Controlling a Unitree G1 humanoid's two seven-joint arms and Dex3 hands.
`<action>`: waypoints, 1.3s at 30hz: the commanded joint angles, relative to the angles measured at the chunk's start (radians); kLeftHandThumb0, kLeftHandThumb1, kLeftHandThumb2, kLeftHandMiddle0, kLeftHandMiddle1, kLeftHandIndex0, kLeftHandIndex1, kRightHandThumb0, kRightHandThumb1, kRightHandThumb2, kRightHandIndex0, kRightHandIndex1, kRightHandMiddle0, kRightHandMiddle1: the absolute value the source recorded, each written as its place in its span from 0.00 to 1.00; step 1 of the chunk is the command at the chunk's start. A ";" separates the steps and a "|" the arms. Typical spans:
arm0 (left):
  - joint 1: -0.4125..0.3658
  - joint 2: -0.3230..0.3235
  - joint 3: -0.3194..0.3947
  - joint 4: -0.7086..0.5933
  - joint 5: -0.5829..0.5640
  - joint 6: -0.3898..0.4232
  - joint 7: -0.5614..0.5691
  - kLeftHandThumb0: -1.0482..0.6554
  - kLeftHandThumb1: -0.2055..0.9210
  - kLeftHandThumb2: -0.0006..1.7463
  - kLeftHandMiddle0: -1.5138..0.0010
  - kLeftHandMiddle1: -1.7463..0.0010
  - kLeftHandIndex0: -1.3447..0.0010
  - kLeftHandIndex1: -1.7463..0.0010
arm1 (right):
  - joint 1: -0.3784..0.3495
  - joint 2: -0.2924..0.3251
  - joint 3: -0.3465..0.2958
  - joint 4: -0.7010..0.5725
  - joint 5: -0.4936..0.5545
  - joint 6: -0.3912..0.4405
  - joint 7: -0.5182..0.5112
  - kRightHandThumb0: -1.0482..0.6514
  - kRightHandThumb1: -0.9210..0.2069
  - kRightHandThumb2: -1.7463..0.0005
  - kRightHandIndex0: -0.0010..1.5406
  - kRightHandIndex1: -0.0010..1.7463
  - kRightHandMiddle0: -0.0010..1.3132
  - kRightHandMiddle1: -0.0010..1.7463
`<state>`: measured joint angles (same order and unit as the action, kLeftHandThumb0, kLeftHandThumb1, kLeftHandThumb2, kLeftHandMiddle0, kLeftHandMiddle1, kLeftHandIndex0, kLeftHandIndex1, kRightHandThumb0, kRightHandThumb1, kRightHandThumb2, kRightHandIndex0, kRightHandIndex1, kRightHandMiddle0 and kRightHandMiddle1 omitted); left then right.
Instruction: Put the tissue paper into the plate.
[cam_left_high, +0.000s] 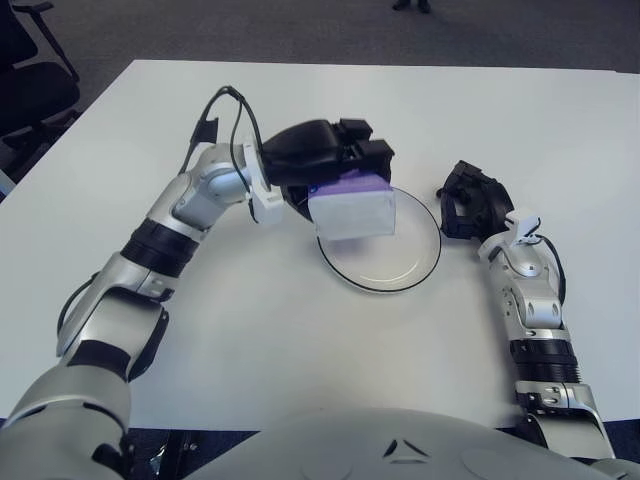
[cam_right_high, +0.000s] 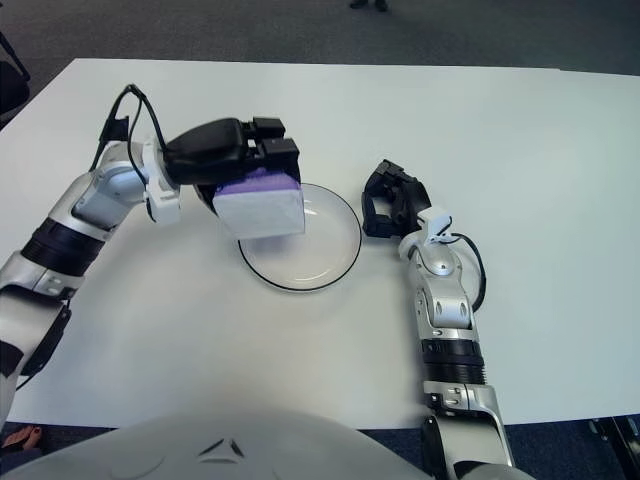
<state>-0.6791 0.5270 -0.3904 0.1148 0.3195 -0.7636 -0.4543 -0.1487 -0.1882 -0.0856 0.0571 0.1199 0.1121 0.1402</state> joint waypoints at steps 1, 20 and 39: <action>0.018 0.009 0.002 -0.036 0.026 0.021 -0.030 0.61 0.20 0.93 0.43 0.05 0.55 0.00 | 0.124 0.041 0.010 0.134 0.009 0.077 0.006 0.33 0.55 0.24 0.75 1.00 0.48 1.00; 0.091 -0.135 -0.093 0.018 0.071 0.124 -0.082 0.61 0.13 0.99 0.42 0.00 0.48 0.02 | 0.111 0.034 0.022 0.150 0.000 0.085 -0.006 0.33 0.54 0.24 0.72 1.00 0.47 1.00; 0.026 -0.168 -0.134 0.155 0.421 -0.139 0.227 0.36 0.40 0.80 0.20 0.00 0.52 0.01 | 0.108 0.034 0.030 0.151 -0.007 0.100 -0.018 0.34 0.51 0.27 0.67 1.00 0.45 1.00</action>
<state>-0.6484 0.3561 -0.4899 0.2218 0.6561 -0.8783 -0.2532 -0.1588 -0.1886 -0.0809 0.0730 0.1311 0.1103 0.1297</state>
